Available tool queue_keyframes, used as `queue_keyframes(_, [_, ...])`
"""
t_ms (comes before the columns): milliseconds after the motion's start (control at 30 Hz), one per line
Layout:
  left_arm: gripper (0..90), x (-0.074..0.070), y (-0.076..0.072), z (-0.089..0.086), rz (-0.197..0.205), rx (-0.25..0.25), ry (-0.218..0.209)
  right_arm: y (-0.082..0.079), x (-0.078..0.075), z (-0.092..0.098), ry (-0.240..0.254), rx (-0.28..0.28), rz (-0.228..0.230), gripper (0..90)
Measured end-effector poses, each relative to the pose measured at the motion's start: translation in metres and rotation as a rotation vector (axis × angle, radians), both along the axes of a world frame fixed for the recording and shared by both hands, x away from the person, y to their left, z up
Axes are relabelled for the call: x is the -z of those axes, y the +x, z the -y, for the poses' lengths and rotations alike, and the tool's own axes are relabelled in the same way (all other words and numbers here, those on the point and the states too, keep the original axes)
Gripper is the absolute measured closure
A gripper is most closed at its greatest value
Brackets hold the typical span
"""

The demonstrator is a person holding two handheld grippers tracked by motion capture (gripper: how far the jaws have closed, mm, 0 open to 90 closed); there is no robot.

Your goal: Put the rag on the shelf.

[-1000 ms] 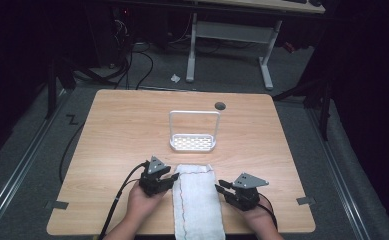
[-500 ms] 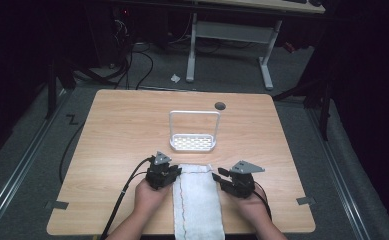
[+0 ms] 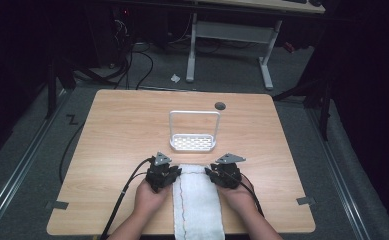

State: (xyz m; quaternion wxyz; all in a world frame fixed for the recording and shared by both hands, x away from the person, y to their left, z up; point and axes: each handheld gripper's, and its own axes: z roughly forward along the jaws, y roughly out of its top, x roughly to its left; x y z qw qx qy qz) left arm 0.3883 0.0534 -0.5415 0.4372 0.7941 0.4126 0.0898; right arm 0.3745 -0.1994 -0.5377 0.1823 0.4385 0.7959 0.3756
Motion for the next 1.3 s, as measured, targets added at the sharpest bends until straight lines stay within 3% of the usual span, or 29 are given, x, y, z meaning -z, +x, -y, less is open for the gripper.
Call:
queue_keyframes(100, [77.1,0.001,0.002,-0.002,-0.019,0.001,-0.022,0.000,0.001,0.002,0.033,-0.009,-0.012,65.9])
queue_keyframes(200, [78.7,0.000,0.001,-0.002,-0.015,0.004,-0.015,-0.001,0.001,0.003,0.040,-0.023,-0.018,67.5])
queue_keyframes(433, [81.8,0.001,0.004,-0.004,-0.038,0.011,-0.040,-0.002,0.001,-0.001,0.043,-0.047,-0.021,83.7])
queue_keyframes(500, [83.2,0.000,0.002,-0.003,-0.015,0.013,-0.028,-0.002,0.001,-0.001,0.046,-0.047,-0.016,85.0])
queue_keyframes(600, [83.5,-0.003,-0.002,-0.005,-0.002,-0.004,-0.061,-0.007,-0.004,-0.001,0.048,-0.050,0.026,85.2])
queue_keyframes(833, [83.7,-0.015,-0.018,-0.002,0.099,-0.017,-0.087,-0.024,-0.018,-0.002,0.061,-0.058,0.135,85.2])
queue_keyframes(1067, [83.6,-0.033,-0.038,-0.003,0.199,0.007,-0.160,-0.044,-0.029,0.002,0.071,-0.063,0.224,85.3])
queue_keyframes(1300, [83.8,-0.050,-0.051,-0.001,0.283,0.015,-0.177,-0.056,-0.044,0.000,0.087,-0.065,0.301,85.3])
